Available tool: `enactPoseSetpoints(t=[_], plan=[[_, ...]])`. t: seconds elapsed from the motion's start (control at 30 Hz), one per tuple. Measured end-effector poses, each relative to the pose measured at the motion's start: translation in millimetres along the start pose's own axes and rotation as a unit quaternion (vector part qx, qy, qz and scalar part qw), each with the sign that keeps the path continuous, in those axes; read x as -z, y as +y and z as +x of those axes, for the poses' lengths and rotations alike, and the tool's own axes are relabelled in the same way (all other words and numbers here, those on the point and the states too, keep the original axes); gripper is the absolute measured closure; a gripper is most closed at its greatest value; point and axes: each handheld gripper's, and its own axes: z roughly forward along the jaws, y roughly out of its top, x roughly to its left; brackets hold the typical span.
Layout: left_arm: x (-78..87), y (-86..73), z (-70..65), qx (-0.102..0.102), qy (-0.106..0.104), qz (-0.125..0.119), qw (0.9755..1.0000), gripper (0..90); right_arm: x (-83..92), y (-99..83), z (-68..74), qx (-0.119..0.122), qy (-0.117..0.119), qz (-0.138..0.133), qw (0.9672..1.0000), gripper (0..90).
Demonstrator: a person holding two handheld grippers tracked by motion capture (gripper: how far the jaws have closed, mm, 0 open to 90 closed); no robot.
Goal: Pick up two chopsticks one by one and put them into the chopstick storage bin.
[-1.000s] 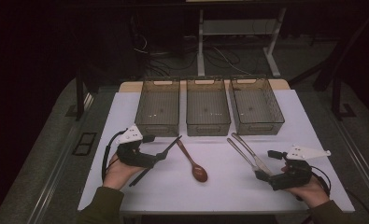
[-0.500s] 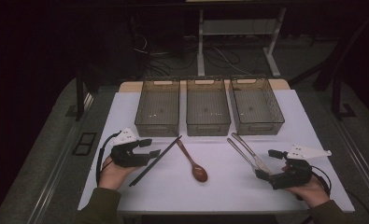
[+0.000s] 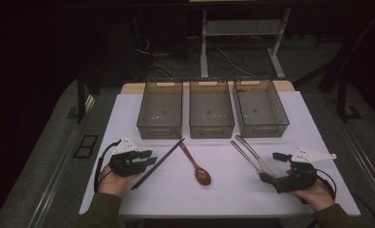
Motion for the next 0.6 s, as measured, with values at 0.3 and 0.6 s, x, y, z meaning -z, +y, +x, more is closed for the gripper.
enactPoseSetpoints(t=[0.3,0.6], plan=[[2.4,-13.7,-2.5,0.002,0.001,0.032,0.9995,69.9,-0.3,-0.1,0.8,0.001,0.000,0.002,1.0000,2.1],[-6.8,-19.8,-2.8,0.002,-0.006,0.072,0.9974,74.9,-1.3,-0.7,1.3,0.003,0.000,0.004,1.0000,2.1]])
